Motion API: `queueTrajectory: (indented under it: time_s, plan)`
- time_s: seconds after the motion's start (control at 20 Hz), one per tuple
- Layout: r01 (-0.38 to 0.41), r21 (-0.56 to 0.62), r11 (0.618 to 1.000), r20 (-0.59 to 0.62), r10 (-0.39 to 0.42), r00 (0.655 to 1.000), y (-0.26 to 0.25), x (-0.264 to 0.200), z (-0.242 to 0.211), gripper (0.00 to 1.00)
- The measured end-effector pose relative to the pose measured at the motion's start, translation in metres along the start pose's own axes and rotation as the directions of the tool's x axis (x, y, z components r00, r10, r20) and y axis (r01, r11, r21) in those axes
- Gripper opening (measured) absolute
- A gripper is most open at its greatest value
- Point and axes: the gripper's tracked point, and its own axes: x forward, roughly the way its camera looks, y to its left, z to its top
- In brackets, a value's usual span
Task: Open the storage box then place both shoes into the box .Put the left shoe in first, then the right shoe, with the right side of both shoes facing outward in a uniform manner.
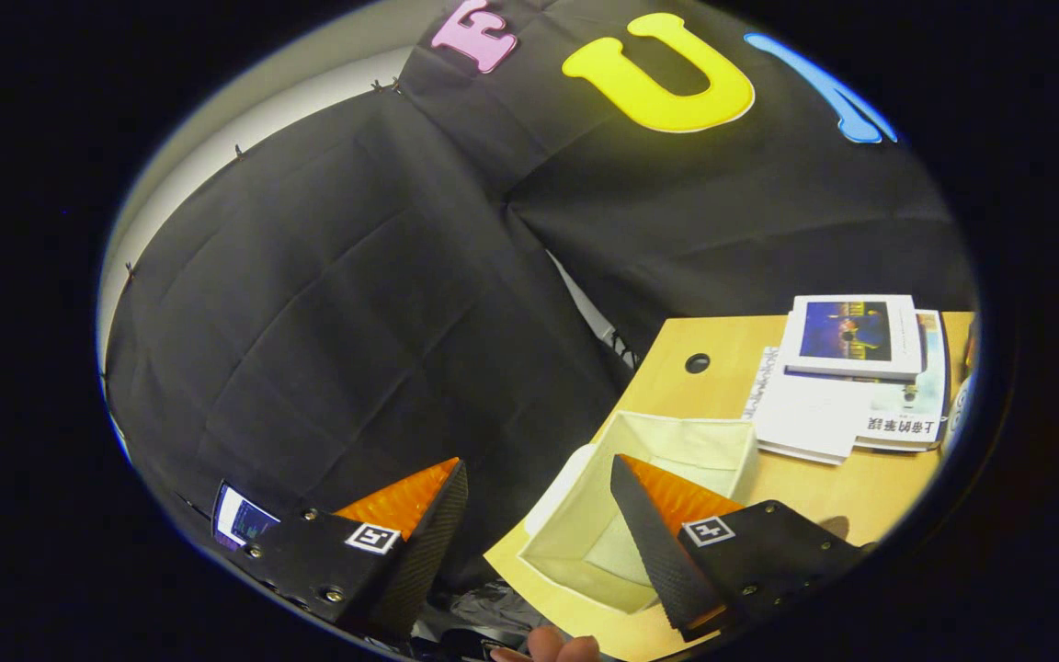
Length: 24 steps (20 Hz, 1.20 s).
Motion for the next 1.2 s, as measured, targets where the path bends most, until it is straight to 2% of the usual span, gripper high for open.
queueTrajectory:
  time_s: [0.25, 0.65, 0.9, 1.2]
  plan:
    - [0.124, -0.002, 0.992, 0.038, -0.124, 0.992, -0.052, -0.041, -0.003, 0.96]
    - [0.335, -0.048, 0.941, 0.017, -0.335, 0.942, -0.146, -0.095, -0.052, 0.96]
    - [0.405, -0.043, 0.913, -0.030, -0.406, 0.913, -0.182, -0.119, -0.088, 0.96]
    - [0.459, -0.040, 0.887, -0.147, -0.460, 0.876, -0.218, -0.124, -0.144, 0.94]
